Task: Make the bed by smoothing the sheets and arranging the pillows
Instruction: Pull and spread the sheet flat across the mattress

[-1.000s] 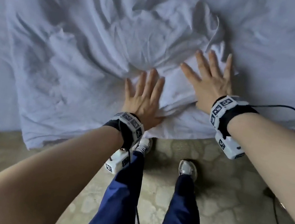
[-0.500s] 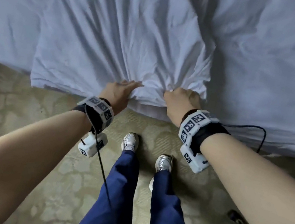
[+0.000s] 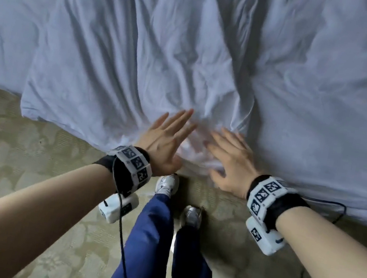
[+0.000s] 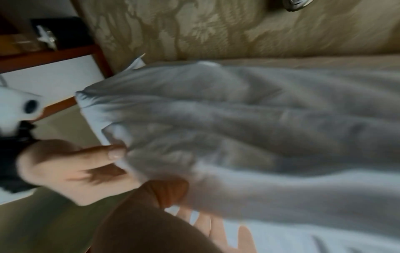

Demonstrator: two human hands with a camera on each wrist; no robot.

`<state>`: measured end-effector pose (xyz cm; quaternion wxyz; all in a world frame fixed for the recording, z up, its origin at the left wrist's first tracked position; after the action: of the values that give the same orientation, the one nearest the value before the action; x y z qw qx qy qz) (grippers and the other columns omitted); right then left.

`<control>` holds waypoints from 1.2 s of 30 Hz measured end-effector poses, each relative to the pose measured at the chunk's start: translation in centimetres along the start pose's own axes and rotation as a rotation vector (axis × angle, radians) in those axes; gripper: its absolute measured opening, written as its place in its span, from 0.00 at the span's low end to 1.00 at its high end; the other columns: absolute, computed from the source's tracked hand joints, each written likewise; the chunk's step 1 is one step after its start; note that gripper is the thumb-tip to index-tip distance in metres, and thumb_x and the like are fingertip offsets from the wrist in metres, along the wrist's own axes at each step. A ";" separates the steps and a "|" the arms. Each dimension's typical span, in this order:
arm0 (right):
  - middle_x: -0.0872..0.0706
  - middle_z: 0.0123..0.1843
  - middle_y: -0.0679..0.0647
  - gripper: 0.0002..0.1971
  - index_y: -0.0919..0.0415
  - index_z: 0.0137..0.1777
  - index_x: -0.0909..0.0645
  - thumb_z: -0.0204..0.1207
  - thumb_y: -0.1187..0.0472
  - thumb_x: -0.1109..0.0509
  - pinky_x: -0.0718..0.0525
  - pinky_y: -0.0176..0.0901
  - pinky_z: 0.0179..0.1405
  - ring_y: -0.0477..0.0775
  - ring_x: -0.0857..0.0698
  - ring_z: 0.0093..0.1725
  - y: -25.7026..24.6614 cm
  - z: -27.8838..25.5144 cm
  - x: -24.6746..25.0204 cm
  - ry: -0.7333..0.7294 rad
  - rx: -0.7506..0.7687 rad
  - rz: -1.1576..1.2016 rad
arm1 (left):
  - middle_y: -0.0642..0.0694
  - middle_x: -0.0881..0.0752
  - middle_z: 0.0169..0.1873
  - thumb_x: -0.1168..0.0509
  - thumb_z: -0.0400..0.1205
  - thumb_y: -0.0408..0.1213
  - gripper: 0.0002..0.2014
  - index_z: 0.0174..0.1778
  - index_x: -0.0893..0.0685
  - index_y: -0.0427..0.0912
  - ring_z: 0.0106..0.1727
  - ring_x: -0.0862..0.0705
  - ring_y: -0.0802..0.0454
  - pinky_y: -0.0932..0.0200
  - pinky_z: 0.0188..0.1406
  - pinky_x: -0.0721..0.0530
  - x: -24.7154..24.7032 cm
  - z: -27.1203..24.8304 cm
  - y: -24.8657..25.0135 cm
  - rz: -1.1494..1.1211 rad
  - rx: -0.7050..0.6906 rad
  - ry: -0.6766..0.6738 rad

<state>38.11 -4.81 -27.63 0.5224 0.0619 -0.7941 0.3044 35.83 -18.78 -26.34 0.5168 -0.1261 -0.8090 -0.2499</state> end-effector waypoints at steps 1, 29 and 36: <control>0.27 0.78 0.62 0.33 0.60 0.71 0.20 0.67 0.46 0.39 0.36 0.70 0.77 0.67 0.30 0.78 1.6 0.7 1.4 0.043 0.008 -0.020 | 0.41 0.54 0.86 0.39 0.70 0.49 0.45 0.85 0.43 0.44 0.86 0.52 0.45 0.42 0.84 0.51 1.1 1.4 0.7 -0.018 -0.017 0.045; 0.16 0.56 0.65 0.19 0.61 0.68 0.27 0.77 0.64 0.35 0.25 0.50 0.42 0.67 0.15 0.54 13.6 19.0 20.0 -0.195 0.523 -0.655 | 0.39 0.10 0.48 0.42 0.73 0.26 0.28 0.68 0.18 0.50 0.51 0.14 0.37 0.56 0.42 0.26 9.8 17.3 4.1 -0.570 0.797 0.632; 0.27 0.76 0.60 0.28 0.57 0.76 0.29 0.75 0.70 0.34 0.29 0.55 0.73 0.62 0.29 0.76 25.2 12.7 16.3 -0.383 0.557 -0.689 | 0.41 0.50 0.86 0.49 0.83 0.22 0.35 0.86 0.50 0.43 0.86 0.49 0.47 0.48 0.83 0.51 -0.7 25.1 10.3 -0.478 0.842 0.107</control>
<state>10.33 12.12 -27.49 0.4008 0.5138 -0.6975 0.2980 21.46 3.38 -32.71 0.4920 0.2962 -0.8185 -0.0189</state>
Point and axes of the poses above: each hand's wrist, its own z-axis towards the middle knuckle, its own x-axis out of the back of the hand, y = z × x, the point moved 8 cm from there along z, towards the middle knuckle
